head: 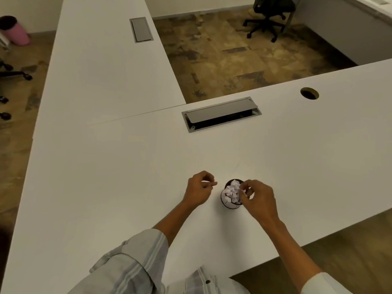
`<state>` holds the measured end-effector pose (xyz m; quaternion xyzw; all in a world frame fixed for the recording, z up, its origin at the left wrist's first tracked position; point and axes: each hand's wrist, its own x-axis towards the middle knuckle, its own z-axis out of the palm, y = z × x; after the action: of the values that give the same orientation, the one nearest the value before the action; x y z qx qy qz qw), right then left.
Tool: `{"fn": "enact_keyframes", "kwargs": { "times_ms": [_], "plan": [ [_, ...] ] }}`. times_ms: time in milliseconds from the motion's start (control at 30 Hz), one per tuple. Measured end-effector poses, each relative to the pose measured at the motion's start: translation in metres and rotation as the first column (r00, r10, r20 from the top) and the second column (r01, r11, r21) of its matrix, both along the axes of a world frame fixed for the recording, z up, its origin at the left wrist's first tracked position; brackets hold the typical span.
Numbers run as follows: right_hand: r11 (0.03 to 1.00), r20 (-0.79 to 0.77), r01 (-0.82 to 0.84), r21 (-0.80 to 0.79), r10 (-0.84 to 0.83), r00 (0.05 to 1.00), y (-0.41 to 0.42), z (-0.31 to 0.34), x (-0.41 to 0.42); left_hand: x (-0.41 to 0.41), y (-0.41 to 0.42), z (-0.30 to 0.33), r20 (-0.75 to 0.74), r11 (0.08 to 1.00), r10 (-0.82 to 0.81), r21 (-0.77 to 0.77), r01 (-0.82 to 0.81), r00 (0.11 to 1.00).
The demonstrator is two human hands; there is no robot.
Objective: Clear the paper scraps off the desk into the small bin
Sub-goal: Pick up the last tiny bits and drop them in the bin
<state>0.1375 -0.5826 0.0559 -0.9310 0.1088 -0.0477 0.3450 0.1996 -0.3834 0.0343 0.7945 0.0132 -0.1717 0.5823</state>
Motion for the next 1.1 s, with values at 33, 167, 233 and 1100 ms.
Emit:
{"fn": "enact_keyframes", "kwargs": {
  "times_ms": [33,167,233,1100],
  "plan": [
    [0.999,-0.043,-0.024,-0.033,0.023,0.999,0.006,-0.002,-0.004,-0.001,0.008,-0.002,-0.011,1.0,0.024,0.008,-0.024,1.0],
    [0.992,-0.179,-0.048,-0.12,0.026,0.984,0.028,-0.011,-0.008,-0.007,0.033,-0.008,-0.047,0.995,0.08,0.07,-0.077,0.996],
    [0.994,-0.212,0.0,-0.105,-0.023,0.977,0.031,-0.014,-0.005,-0.011,0.042,-0.008,-0.056,0.993,0.085,0.09,-0.08,0.995],
    [0.946,-0.328,-0.147,-0.288,0.047,0.943,0.005,-0.009,0.039,-0.04,0.03,-0.019,-0.209,0.982,-0.09,0.147,0.122,0.974]
  ]
}}
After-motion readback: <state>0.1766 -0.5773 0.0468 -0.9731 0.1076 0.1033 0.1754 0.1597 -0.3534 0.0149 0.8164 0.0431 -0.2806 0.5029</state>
